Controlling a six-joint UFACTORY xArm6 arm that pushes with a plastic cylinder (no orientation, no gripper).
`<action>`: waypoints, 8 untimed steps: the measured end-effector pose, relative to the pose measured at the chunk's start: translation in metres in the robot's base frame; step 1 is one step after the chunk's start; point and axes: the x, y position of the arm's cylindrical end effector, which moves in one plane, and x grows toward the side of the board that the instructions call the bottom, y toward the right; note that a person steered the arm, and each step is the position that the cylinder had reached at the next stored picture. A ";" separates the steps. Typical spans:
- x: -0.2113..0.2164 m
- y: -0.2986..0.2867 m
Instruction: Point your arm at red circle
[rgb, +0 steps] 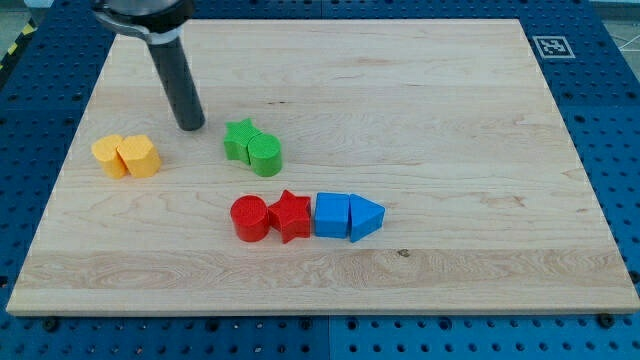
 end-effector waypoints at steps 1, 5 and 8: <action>0.015 0.007; 0.095 0.008; 0.147 0.010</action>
